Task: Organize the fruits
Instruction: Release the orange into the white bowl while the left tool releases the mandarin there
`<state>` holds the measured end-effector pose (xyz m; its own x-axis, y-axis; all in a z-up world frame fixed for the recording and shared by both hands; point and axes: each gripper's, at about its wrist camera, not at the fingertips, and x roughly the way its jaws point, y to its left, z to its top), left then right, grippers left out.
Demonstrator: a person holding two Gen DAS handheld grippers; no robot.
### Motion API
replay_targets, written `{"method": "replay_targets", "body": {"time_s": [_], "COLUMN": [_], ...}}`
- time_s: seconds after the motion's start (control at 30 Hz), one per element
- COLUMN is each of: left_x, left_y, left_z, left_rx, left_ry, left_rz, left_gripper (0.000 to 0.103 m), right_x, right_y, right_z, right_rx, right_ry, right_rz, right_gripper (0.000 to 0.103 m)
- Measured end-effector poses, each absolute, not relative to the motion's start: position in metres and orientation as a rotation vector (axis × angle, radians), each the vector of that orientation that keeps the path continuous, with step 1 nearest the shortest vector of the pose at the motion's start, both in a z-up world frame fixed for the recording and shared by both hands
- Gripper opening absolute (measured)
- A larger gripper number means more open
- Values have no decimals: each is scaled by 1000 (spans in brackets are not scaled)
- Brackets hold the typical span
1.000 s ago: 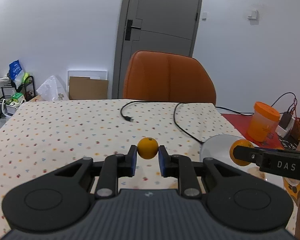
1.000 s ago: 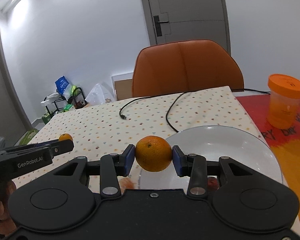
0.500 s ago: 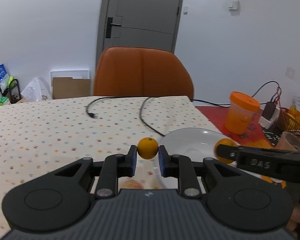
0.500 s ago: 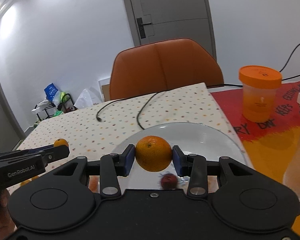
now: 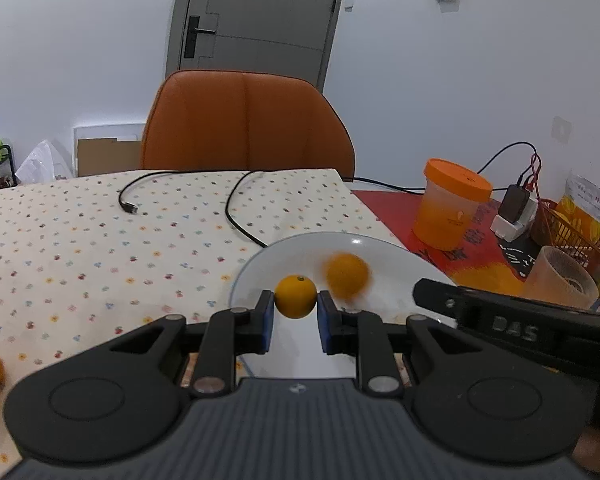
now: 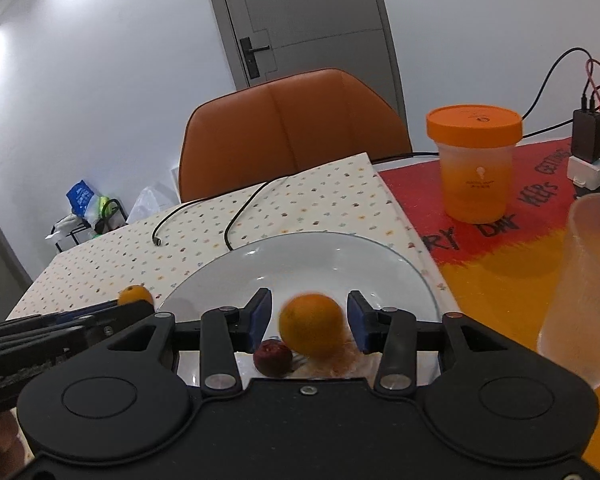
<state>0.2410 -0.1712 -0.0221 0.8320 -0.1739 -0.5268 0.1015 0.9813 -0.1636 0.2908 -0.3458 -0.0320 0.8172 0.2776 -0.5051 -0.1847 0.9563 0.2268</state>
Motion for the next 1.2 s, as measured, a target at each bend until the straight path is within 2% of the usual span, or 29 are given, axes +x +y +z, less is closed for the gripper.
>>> {"method": "replay_targets", "body": {"time_s": [0.3,0.57,0.83,1.03,1.2], "left_x": [232,211,190,171,156], "left_y": [-171,-149,-123,-102,-83], "left_z": [-17,-14,-8,-5,-6], "left_rx": [-142,-172,-185,-191,-211], "left_ry": [566,571,557,554,559], "left_rz": [-145,-106,-49,-14,7], "left_gripper": [27,40,60,76,81], "right_x": [263,241,229,217,209], "right_y": [-363,-364,-356,-344,-334], "right_z": [-23,-22,-19,-14,-10], "right_rx": [201,188,179,160,152], "right_ry": [533,540,539,524,509], "right_rz": [252,275,281,296,309], "right_gripper": [43,43,46,60,77]}}
